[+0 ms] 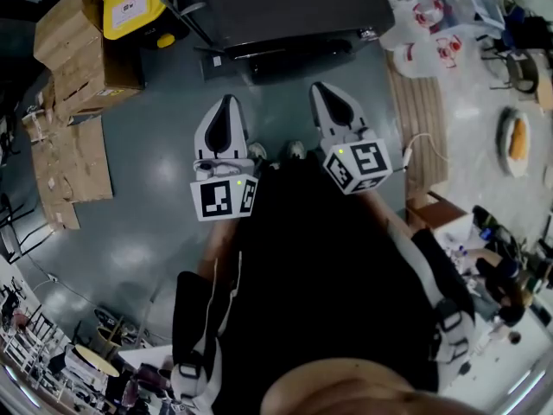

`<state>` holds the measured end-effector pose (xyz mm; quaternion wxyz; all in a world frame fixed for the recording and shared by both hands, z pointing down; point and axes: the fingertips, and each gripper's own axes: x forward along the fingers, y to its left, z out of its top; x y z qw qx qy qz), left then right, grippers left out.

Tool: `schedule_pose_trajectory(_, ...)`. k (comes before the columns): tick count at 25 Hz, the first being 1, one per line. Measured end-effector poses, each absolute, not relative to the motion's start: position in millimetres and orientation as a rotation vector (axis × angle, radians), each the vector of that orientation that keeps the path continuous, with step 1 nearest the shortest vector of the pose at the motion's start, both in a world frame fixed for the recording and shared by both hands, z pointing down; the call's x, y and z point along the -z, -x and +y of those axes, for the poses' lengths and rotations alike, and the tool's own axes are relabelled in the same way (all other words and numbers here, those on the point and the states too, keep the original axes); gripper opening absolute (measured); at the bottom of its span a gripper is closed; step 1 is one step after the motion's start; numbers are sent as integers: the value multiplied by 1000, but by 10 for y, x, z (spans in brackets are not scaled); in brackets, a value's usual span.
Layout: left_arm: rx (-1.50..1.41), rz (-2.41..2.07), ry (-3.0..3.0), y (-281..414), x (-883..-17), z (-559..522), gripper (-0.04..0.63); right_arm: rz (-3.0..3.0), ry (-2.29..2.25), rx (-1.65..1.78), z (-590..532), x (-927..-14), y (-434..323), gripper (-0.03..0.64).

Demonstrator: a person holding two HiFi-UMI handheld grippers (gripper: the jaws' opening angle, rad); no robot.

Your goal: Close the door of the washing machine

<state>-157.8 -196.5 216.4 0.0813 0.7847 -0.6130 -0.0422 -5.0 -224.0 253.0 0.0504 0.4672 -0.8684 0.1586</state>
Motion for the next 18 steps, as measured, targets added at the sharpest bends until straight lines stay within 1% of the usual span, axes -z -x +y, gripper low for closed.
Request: schedule_pose_trajectory(18, 124, -1838, -2352, 1543, -2191, -1895, 5, -2643, -1426, -451, -2147, -2581, 59, 6)
